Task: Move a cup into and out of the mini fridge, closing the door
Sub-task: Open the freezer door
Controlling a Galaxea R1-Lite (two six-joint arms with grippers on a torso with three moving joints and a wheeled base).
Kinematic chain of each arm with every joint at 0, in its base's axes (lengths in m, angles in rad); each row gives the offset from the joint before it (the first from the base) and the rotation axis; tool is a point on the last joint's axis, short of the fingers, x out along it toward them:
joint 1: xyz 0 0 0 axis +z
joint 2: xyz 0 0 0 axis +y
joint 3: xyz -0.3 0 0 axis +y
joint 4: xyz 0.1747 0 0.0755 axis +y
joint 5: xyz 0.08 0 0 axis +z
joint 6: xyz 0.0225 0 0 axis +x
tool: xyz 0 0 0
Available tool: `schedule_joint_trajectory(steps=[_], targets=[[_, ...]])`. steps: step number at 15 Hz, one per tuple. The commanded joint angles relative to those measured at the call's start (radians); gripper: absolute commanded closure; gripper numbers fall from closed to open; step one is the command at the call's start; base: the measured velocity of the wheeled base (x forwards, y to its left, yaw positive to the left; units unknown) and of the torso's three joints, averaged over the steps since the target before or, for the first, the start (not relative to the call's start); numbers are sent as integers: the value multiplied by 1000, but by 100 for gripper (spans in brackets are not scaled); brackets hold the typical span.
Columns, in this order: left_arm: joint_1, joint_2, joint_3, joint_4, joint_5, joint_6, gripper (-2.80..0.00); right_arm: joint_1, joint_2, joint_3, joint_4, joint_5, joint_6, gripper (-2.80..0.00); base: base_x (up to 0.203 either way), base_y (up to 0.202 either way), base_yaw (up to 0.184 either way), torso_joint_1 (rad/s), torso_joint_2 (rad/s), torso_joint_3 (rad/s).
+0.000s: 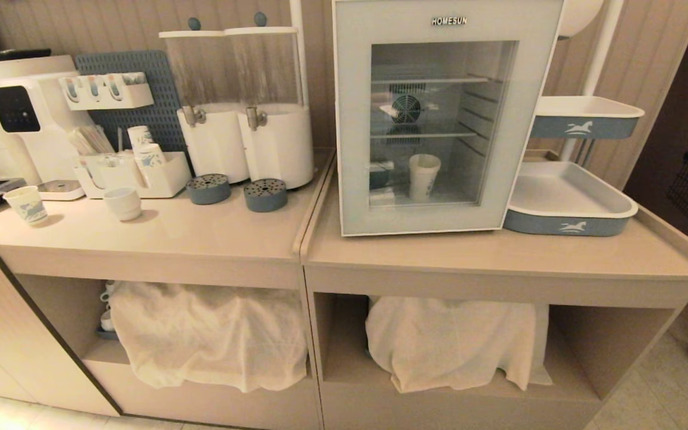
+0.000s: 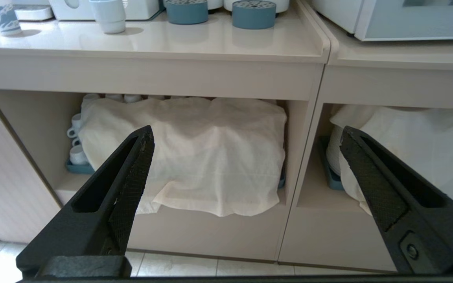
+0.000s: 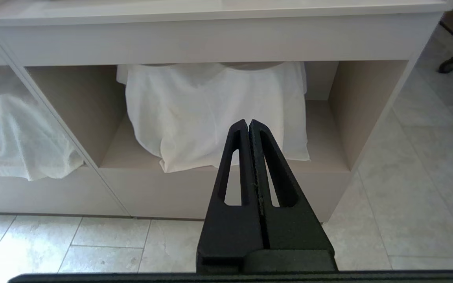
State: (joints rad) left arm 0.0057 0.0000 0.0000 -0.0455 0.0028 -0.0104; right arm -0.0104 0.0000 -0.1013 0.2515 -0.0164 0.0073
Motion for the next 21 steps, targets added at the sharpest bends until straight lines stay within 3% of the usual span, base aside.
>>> schedule_joint_trajectory(steps=[1, 14, 21], targets=[[2, 0, 18, 0, 0, 0, -280, 1, 2, 0, 2, 0, 0, 0, 0, 0, 0, 0, 0, 0], [2, 0, 18, 0, 0, -8, -280, 3, 2, 0, 2, 0, -1, 0, 173, -17, 2, 3, 2, 2], [2, 0, 18, 1, -1, 8, -280, 1, 2, 0, 3, 0, -1, 0, 0, 0, 0, 0, 0, 0]])
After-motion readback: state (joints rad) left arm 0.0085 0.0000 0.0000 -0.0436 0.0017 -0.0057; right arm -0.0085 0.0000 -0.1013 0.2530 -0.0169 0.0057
